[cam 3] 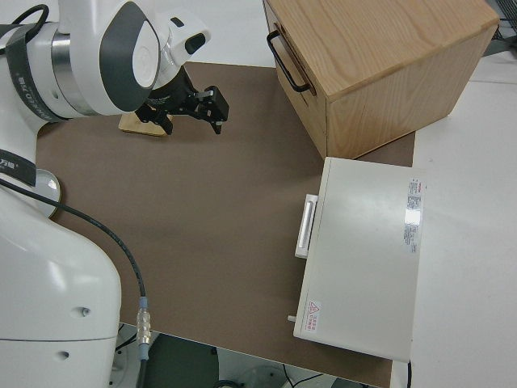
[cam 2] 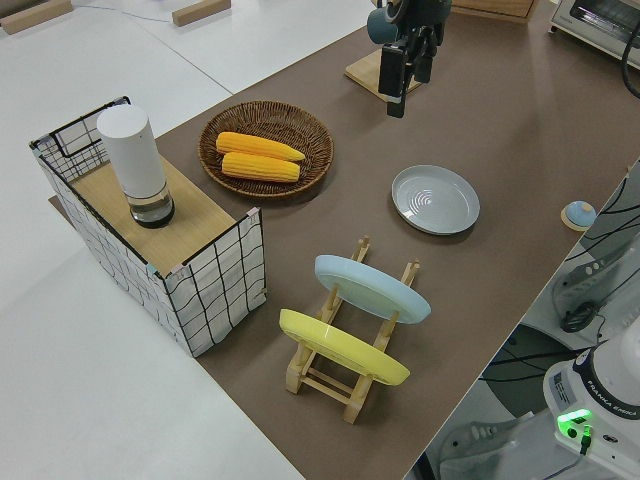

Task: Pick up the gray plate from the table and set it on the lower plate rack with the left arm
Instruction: 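Move the left gripper toward the rim of the light gray plate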

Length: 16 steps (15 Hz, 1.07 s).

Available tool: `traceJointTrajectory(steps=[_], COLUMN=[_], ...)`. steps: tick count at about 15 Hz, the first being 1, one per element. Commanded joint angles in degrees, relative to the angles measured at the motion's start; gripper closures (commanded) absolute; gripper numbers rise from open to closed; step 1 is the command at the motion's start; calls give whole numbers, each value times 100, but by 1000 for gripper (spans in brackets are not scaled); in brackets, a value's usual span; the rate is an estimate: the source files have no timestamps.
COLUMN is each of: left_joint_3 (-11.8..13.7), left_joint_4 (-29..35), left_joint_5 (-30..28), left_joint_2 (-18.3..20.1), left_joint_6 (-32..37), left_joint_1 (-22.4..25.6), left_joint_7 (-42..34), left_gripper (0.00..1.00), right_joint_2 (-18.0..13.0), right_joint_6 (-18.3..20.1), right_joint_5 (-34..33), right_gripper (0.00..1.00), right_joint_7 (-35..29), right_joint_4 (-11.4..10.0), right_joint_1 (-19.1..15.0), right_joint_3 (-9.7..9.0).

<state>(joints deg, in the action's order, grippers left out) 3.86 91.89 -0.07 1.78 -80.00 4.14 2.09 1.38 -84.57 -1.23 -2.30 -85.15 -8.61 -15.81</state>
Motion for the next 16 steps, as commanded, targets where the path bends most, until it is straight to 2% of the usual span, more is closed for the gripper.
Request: traceJointTrajectory(steps=[1,4,9,12,16], left_joint_3=[-8,0,-35,-122,-395], left_joint_4=[-92,100,1197,2128,3272], left_joint_5=[-98,-90,-133,-273,-274], left_joint_2=[-82,-38,366,603,806], left_joint_6=[134,91,-743,-1708,-2957], left_joint_1=[43,-10,-71,-159,-221], left_joint_7=[46,81,212,476,881], left_gripper=[9,9,9,9,9], right_joint_2=[-15,-15,-7,-15,-7], right_joint_6=[81,81,81,81,81], right_joint_5=[-8,-8,-8,-8,-8], right_gripper=[17,17,17,17,17], right_joint_7=[-69,-69,-69,-69,-69], right_joint_4=[51,51,51,51,51], right_joint_1=[-106,-106,-106,-106,-106], right_joint_3=[-98,-98,-98,-98,-98])
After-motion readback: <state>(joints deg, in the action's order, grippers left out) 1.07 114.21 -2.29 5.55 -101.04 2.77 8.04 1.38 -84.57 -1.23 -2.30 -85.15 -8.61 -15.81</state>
